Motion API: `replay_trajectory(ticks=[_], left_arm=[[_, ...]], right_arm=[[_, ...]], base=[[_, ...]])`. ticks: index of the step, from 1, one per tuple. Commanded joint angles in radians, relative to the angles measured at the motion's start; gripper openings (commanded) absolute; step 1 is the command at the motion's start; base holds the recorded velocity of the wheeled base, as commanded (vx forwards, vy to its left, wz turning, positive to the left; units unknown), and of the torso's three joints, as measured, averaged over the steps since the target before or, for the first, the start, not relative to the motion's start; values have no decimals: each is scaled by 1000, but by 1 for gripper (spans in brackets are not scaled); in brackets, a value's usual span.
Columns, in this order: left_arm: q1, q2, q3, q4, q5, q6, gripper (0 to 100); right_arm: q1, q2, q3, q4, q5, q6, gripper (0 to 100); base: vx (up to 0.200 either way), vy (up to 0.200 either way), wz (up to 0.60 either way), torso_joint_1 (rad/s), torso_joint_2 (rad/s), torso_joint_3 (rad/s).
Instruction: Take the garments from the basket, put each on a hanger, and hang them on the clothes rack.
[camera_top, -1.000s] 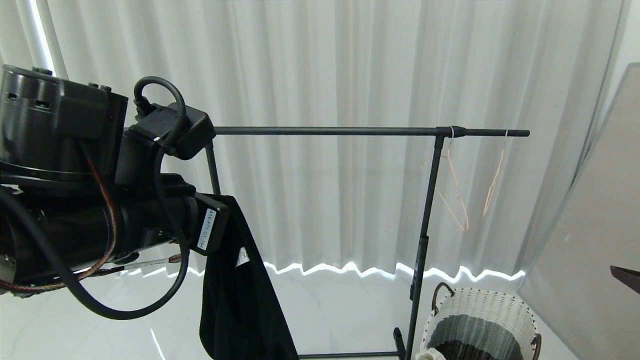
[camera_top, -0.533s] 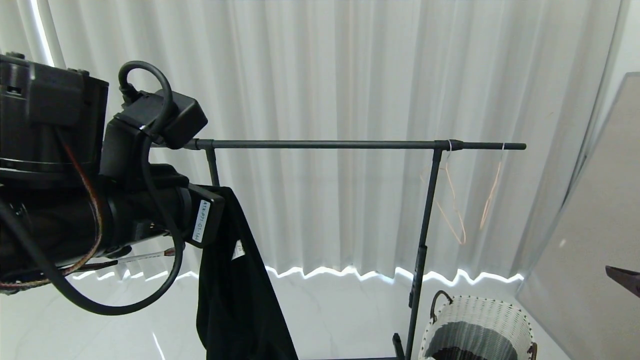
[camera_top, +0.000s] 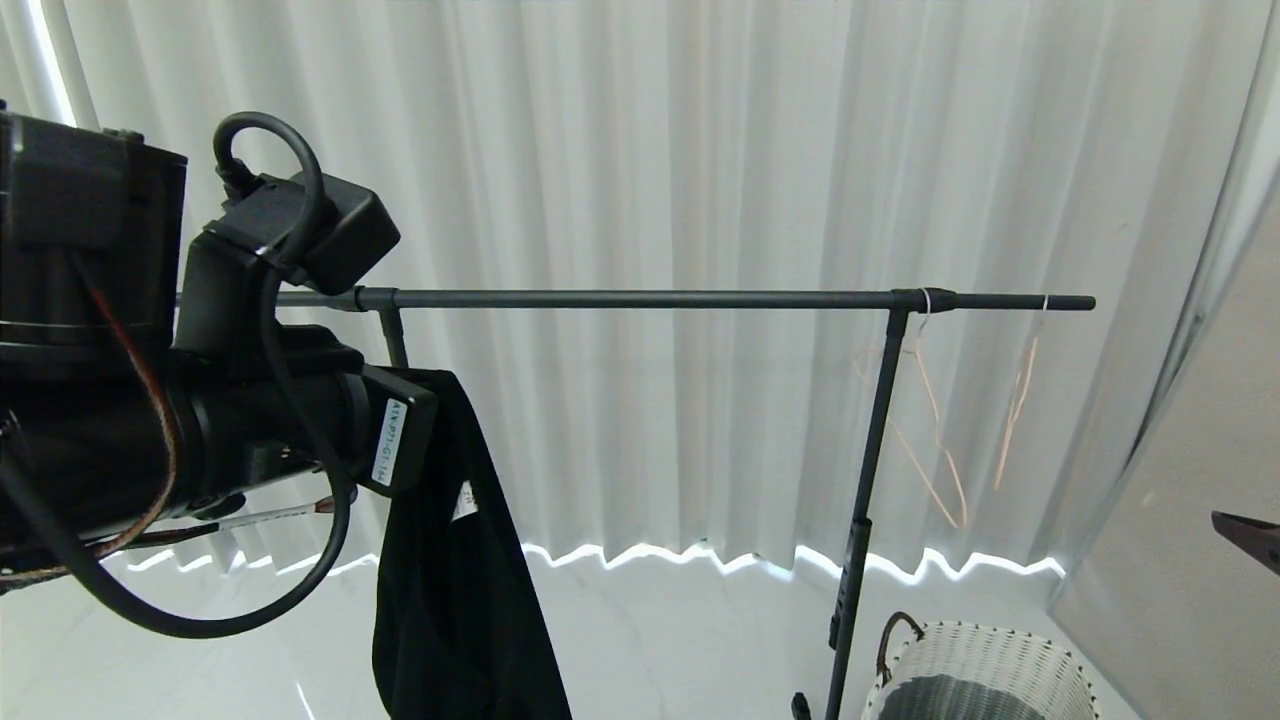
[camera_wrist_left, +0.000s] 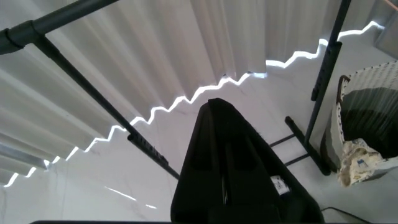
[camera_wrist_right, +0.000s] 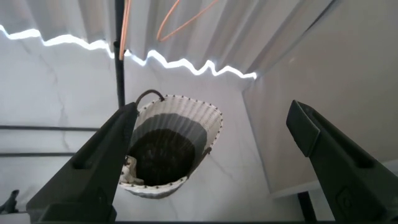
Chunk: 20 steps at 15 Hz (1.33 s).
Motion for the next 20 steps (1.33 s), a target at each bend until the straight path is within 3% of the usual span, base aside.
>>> replay_trajectory(ticks=[1, 3, 14, 20], left_arm=[[-5, -19, -2, -3, 1, 0, 0], [-5, -29, -2, -5, 1, -1, 0], [-62, -40, 2, -5, -2, -4, 0], [-23, -37, 2, -5, -7, -10, 0]], right_arm=[[0, 0, 0, 0, 0, -3, 100], [0, 1, 0, 0, 0, -15, 100], [11, 6, -2, 2, 5, -29, 100], [108, 38, -8, -38, 8, -26, 100]], base=[[0, 0, 0, 0, 0, 0], [0, 0, 0, 0, 0, 0], [0, -200, 0, 3, 1, 2], [0, 0, 0, 0, 0, 0]])
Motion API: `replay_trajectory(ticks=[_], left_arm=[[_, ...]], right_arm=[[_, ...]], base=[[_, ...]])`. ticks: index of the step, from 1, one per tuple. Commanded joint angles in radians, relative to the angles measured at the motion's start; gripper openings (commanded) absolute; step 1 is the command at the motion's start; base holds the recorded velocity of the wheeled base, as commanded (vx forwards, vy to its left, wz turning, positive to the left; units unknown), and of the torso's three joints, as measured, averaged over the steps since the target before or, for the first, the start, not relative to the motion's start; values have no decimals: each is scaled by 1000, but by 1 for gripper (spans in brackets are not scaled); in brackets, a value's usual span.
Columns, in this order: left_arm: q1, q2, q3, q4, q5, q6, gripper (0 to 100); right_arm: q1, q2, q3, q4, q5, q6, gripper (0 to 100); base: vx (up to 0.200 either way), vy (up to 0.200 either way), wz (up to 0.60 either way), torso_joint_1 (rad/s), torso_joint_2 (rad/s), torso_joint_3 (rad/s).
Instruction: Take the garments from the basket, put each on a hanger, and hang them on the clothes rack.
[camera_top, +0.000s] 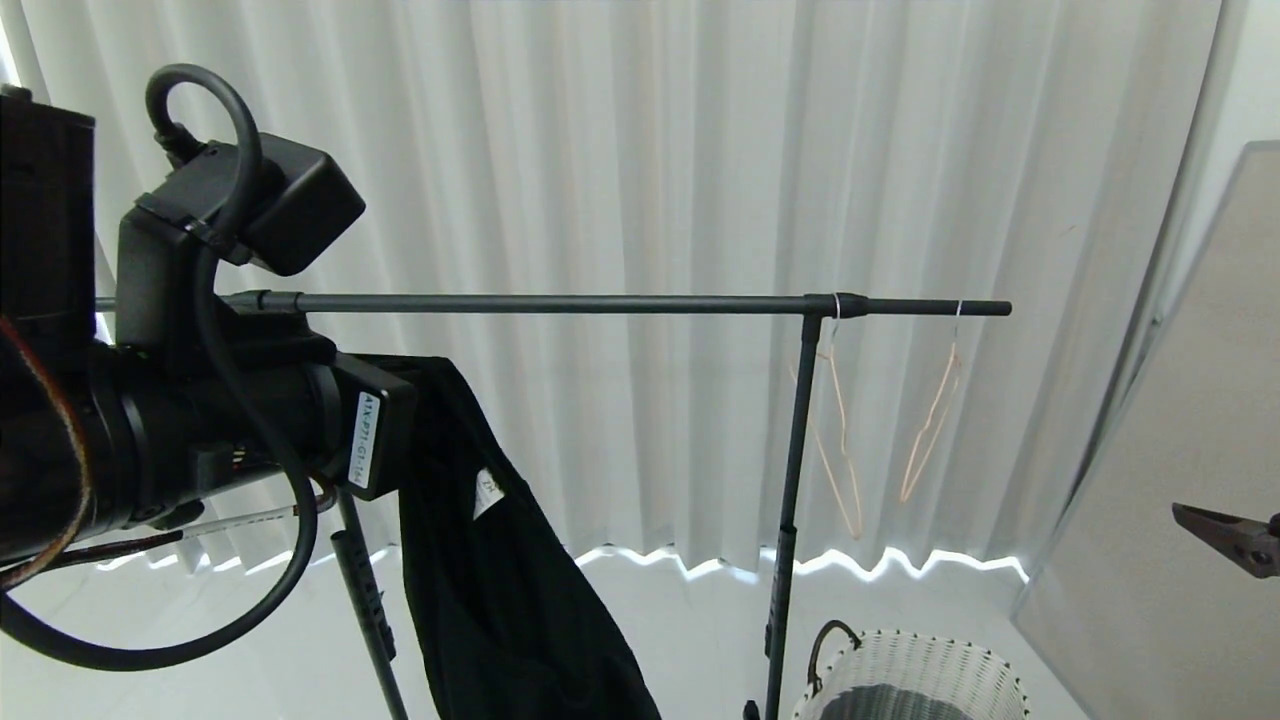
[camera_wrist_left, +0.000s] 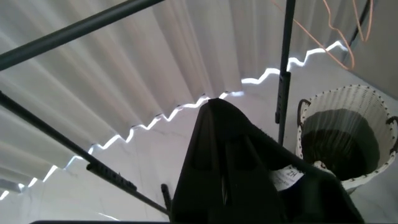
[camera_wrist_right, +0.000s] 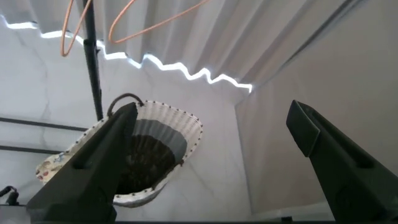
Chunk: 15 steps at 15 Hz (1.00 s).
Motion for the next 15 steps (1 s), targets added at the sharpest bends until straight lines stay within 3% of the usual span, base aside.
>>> replay_trajectory(ticks=[1, 4, 8, 12, 15], left_arm=[[13, 1, 3, 1, -1, 0, 0], [14, -4, 1, 1, 0, 0, 0], [16, -7, 3, 1, 2, 0, 0], [14, -7, 13, 0, 2, 4, 0], [22, -5, 10, 0, 3, 7, 0]], right_arm=[[24, 15, 0, -5, 1, 0, 100], [76, 44, -13, -6, 2, 28, 100], [166, 113, -22, -8, -1, 126, 100], [183, 354, -37, -203, -41, 233, 100], [183, 572, -169, -291, -133, 313, 100]], base=[[200, 0, 0, 2, 2, 2], [200, 0, 0, -2, 1, 7], [150, 0, 0, 9, 4, 2], [0, 0, 0, 0, 0, 0], [0, 0, 0, 0, 0, 0]])
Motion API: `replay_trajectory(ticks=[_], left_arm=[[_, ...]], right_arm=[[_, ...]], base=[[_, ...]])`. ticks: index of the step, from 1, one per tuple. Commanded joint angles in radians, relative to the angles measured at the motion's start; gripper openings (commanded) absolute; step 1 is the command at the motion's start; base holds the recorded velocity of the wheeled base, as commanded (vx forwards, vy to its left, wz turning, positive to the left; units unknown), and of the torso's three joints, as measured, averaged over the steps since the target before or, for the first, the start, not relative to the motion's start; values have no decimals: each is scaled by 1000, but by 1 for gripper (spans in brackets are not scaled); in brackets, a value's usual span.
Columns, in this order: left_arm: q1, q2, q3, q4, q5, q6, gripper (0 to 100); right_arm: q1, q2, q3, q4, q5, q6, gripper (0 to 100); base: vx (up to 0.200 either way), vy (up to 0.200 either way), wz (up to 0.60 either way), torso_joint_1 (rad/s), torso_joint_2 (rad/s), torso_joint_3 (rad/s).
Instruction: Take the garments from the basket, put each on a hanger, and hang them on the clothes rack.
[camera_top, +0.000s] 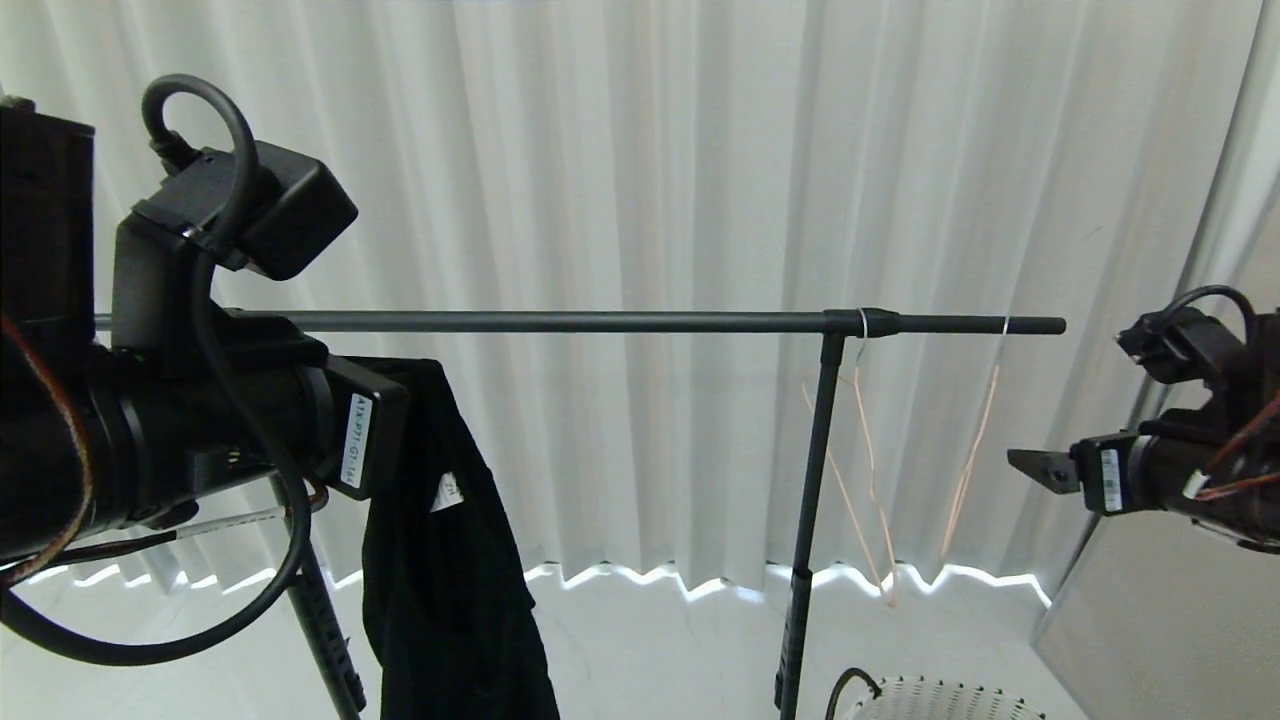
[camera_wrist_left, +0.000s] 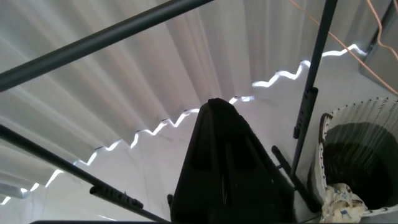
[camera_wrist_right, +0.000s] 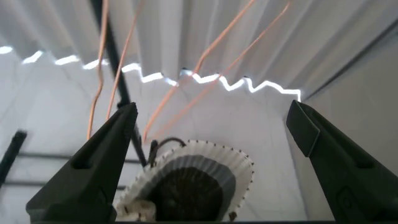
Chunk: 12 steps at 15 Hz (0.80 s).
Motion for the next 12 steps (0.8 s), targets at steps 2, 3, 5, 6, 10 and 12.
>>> replay_trajectory(ticks=[2, 3, 5, 6, 10, 12], left_arm=[[6, 1, 0, 0, 4, 1, 0], [8, -1, 0, 0, 5, 1, 0], [8, -7, 1, 0, 7, 1, 0], [8, -9, 4, 0, 10, 1, 0], [8, -10, 16, 0, 31, -1, 0], [8, -13, 21, 0, 31, -1, 0]], right_arm=[[-14, 335, -229, -40, -91, 94, 100], [-26, 396, -291, -37, -95, 108, 100], [-44, 468, -351, -29, -101, 108, 100], [-56, 513, -379, 0, -134, 109, 100], [-67, 540, -384, 38, -158, 152, 100], [-83, 542, -379, 49, -160, 160, 100]], base=[[0, 0, 0, 0, 0, 0], [0, 0, 0, 0, 0, 0], [0, 0, 0, 0, 0, 0], [0, 0, 0, 0, 0, 0], [0, 0, 0, 0, 0, 0], [0, 0, 0, 0, 0, 0]])
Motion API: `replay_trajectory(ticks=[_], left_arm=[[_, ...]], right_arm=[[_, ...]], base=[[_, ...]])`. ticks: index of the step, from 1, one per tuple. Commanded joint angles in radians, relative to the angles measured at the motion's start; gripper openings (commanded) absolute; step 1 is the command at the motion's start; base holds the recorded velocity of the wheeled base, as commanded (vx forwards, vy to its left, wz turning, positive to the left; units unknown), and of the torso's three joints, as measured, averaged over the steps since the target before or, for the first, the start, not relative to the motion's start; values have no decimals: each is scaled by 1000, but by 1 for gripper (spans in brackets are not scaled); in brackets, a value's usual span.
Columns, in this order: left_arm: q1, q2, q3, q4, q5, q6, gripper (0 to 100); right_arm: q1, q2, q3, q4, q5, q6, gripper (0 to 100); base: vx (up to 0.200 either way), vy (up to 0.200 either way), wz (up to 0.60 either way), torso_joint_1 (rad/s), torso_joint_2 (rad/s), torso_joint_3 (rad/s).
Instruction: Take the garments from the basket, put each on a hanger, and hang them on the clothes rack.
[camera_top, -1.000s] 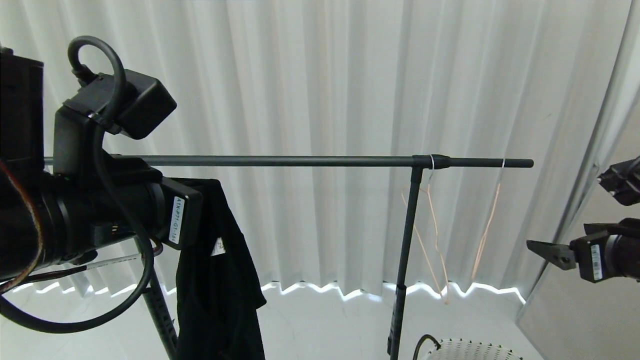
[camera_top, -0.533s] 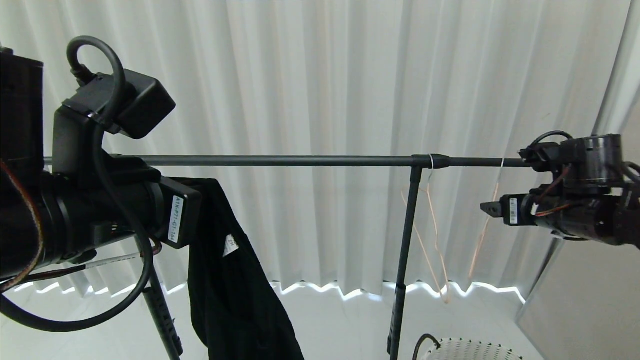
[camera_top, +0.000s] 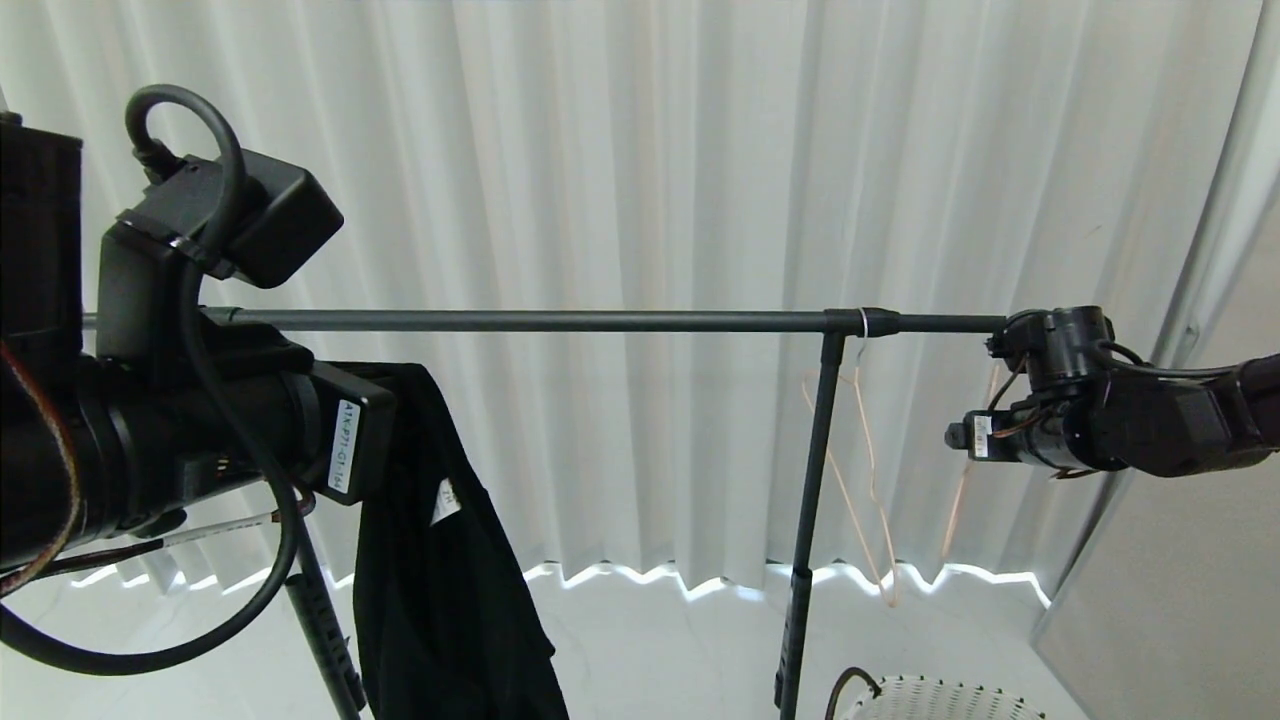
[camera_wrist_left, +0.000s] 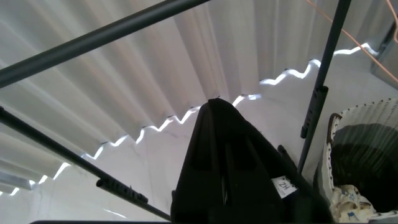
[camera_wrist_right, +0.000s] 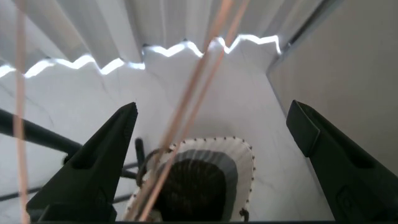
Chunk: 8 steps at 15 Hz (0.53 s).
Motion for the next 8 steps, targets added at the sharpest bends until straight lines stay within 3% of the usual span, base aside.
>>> replay_trajectory(ticks=[1, 8], left_arm=[[-1, -1, 3, 0, 1, 0, 0], [-1, 1, 3, 0, 1, -2, 0]], right_arm=[[-9, 9, -2, 10, 1, 0, 100], [-18, -11, 2, 49, -6, 2, 100]], base=[[0, 0, 0, 0, 0, 0], [0, 0, 0, 0, 0, 0]])
